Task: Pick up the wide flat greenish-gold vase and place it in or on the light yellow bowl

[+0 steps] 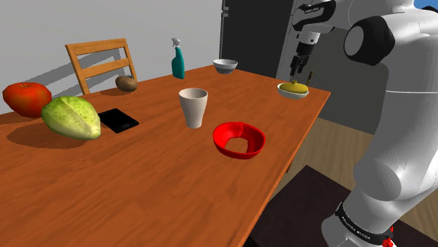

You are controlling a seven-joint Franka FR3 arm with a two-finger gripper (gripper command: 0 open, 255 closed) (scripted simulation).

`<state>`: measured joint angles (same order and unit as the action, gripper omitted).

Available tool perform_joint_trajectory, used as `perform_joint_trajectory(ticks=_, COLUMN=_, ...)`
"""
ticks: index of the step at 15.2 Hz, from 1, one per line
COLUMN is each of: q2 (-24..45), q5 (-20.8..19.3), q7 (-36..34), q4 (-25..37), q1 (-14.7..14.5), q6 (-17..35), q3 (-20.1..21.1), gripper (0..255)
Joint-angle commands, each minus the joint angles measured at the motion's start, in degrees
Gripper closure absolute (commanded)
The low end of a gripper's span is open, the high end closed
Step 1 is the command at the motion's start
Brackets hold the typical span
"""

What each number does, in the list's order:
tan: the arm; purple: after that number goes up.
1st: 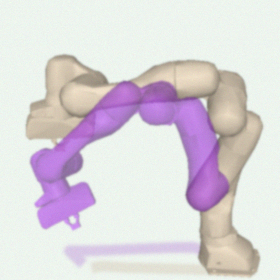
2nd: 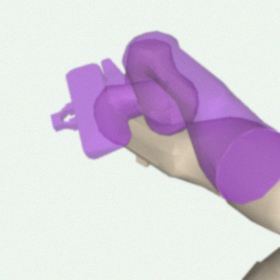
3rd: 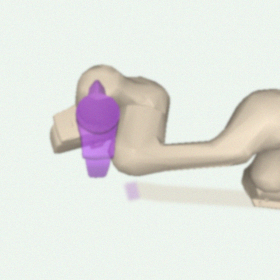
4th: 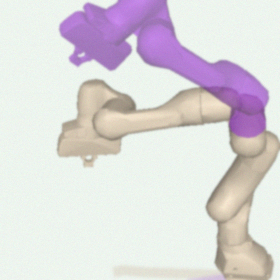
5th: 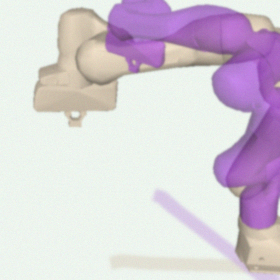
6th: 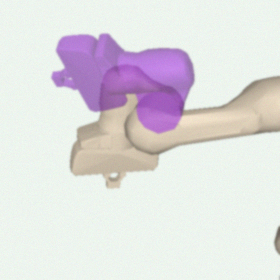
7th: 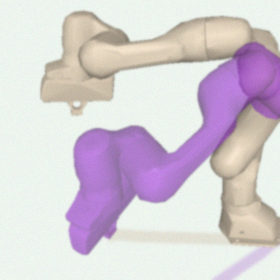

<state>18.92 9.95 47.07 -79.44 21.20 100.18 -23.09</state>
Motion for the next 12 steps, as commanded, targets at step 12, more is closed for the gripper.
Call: perform_joint_trajectory(ticks=12, q2=1.1, q5=0.4, q7=-0.2, q4=8.9, q1=1.2, q6=-7.9, q3=-0.2, gripper=0)
